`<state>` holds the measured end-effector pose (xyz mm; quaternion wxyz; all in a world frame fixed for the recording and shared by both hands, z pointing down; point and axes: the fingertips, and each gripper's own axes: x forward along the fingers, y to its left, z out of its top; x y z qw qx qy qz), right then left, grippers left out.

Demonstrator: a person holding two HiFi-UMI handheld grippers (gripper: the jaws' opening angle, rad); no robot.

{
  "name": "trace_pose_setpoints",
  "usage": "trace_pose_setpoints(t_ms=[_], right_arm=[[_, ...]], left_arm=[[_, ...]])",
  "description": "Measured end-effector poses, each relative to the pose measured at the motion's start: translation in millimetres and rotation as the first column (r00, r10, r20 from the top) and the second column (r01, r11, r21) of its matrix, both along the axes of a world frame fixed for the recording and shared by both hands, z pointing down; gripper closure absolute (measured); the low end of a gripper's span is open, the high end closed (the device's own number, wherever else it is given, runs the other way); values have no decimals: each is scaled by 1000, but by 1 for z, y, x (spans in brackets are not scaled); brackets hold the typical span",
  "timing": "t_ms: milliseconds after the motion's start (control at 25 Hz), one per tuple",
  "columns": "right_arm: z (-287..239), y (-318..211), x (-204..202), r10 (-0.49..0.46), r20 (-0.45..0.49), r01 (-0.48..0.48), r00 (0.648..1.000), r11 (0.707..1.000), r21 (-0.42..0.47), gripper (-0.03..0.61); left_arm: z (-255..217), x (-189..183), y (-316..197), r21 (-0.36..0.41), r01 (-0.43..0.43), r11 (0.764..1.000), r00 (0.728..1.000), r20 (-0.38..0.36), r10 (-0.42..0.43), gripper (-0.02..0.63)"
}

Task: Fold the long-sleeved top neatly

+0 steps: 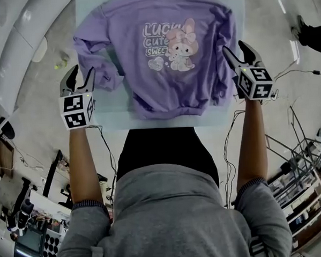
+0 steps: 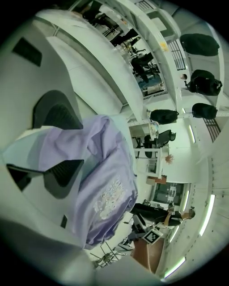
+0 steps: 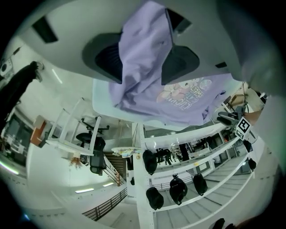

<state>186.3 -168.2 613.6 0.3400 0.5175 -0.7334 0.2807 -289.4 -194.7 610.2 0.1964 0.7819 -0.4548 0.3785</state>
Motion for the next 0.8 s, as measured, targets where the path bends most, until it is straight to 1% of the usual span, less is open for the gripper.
trace_pose_setpoints(t_ms=[160, 240, 320, 400, 440, 480, 520, 640, 760, 800], right_arm=[[-9, 22, -19, -3, 9, 3, 1000, 1000, -11, 288], [-12, 34, -27, 1, 15, -1, 1000, 1000, -20, 288], [-14, 46, -37, 5, 24, -4, 1000, 999, -33, 288], [-17, 55, -44, 10, 30, -8, 1000, 999, -41, 287], [-19, 59, -45, 14, 30, -12, 999, 999, -41, 287], [-22, 61, -46, 19, 31, -18, 999, 999, -40, 287], [-24, 63, -45, 24, 30, -23, 999, 999, -36, 287], [-29, 68, -36, 24, 31, -23, 999, 999, -22, 287], [-34, 74, -27, 4, 39, -4, 999, 1000, -7, 287], [-37, 74, -27, -3, 44, 3, 999, 1000, 0, 287]], left_arm=[[4, 32, 41, -36, -57, 998, 998, -31, 56, 376], [14, 50, 58, -54, -102, 993, 995, -26, 100, 369], [30, 62, 74, -69, -166, 984, 986, 22, 168, 348], [45, 65, 81, -71, -223, 972, 968, 98, 229, 352], [49, 64, 81, -64, -236, 970, 962, 129, 242, 398], [50, 61, 79, -53, -236, 970, 960, 144, 241, 492], [49, 59, 77, -42, -227, 973, 963, 142, 230, 562], [33, 55, 74, -8, -191, 982, 976, 107, 191, 574], [3, 51, 74, 38, -174, 984, 979, 111, 169, 574], [-11, 49, 72, 53, -159, 986, 983, 97, 153, 574]])
